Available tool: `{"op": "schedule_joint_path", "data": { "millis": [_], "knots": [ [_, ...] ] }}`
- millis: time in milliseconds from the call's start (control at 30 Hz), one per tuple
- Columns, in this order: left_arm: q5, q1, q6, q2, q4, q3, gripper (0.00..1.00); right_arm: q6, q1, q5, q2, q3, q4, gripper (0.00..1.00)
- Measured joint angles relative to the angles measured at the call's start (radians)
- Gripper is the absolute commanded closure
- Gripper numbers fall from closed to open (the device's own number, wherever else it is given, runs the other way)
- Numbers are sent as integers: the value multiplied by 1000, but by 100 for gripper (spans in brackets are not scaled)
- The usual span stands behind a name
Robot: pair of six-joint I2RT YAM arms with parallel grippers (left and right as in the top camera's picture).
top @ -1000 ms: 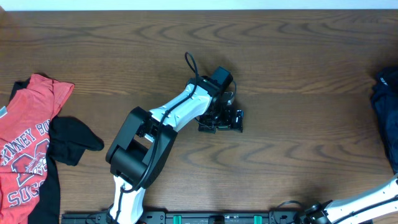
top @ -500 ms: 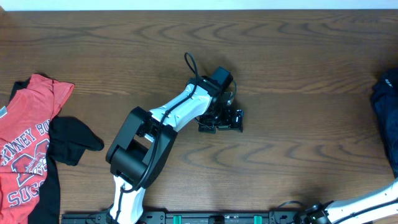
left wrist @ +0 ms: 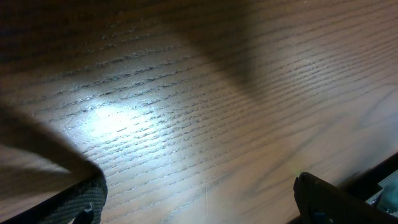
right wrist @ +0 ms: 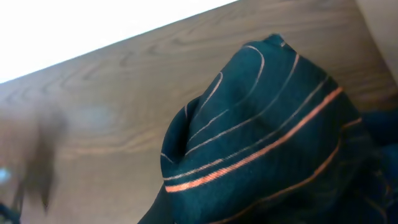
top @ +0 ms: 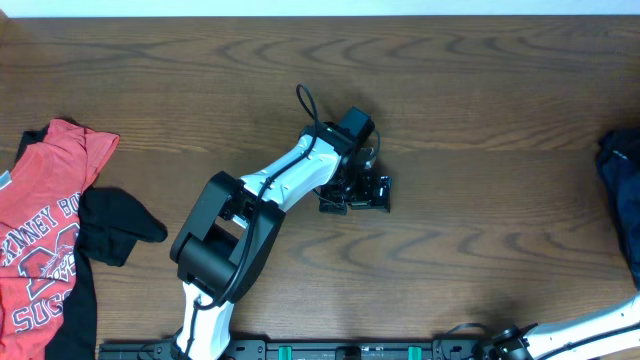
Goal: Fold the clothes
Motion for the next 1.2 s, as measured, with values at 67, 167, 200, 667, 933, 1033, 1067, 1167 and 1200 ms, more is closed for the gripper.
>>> {"op": "schedule_joint_path", "data": {
  "millis": [67,167,200,667,933,1033,1067,1167,1200],
  "knots": [
    [0,0,0,0,5,0,2,-45,1,-2,0,0,-24,98],
    [1,0,0,0,19,0,2,-85,1,-5,0,-4,-27,98],
    [1,0,0,0,22,0,2,-98,1,-9,0,-11,-26,98],
    [3,0,4,1,22,0,2,-128,7,-69,0,-385,172,98],
    [3,0,4,1,23,0,2,-127,8,-92,0,-470,193,98],
    [3,0,4,1,22,0,2,-127,8,-91,0,-470,196,98],
    [3,0,4,1,23,0,2,-127,8,-90,0,-470,198,99],
    [3,0,4,1,24,0,2,-127,8,-87,-4,-469,200,99],
    [3,0,4,1,26,0,2,-127,8,-86,-8,-468,200,99]
  ]
}}
